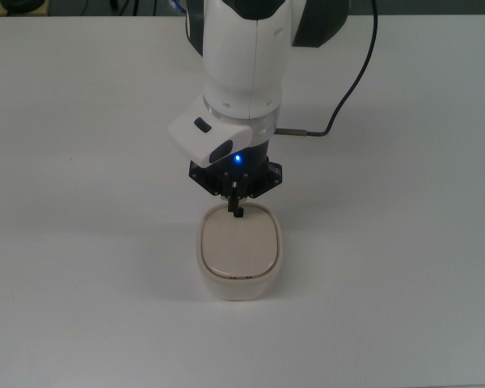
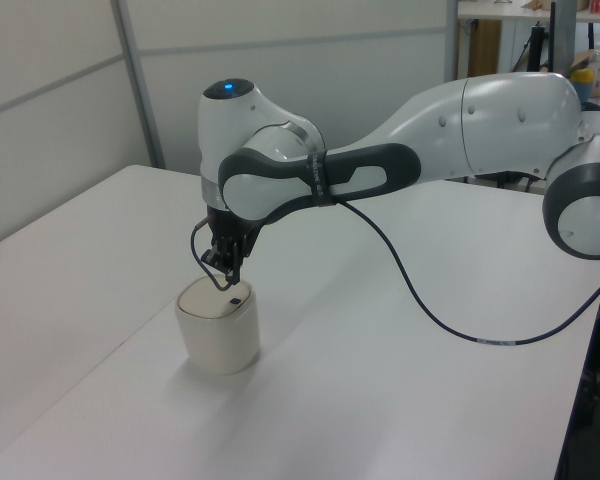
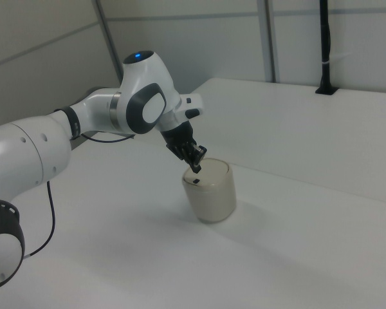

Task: Open the trash can
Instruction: 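Press the lid tab with the gripper to pop the lid open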

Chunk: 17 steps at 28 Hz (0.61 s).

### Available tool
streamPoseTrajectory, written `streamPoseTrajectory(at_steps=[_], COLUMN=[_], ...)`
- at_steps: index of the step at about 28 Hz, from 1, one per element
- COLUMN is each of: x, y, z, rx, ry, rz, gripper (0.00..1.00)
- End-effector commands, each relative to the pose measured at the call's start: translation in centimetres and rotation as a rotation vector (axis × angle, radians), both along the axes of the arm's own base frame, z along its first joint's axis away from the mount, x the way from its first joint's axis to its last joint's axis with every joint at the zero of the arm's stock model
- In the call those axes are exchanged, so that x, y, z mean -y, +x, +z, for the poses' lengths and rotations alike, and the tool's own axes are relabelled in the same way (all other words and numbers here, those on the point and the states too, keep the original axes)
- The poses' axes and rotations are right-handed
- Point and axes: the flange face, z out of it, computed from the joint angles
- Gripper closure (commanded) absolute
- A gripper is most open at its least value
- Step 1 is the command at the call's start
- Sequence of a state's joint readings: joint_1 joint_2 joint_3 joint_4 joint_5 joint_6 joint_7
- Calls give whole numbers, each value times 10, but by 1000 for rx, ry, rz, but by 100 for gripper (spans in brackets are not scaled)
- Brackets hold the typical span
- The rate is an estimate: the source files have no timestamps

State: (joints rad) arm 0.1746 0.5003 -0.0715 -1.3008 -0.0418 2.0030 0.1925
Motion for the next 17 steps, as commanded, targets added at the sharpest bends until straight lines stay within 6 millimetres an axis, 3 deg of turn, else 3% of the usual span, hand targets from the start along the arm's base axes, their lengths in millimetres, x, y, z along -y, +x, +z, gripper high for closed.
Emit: streamPoseTrajectory(at_steps=[1, 17], x=[-1, -11], y=[3, 4], z=[-7, -26], rx=[20, -6], ry=[-17, -42], rz=[-16, 6], gripper=[100, 100])
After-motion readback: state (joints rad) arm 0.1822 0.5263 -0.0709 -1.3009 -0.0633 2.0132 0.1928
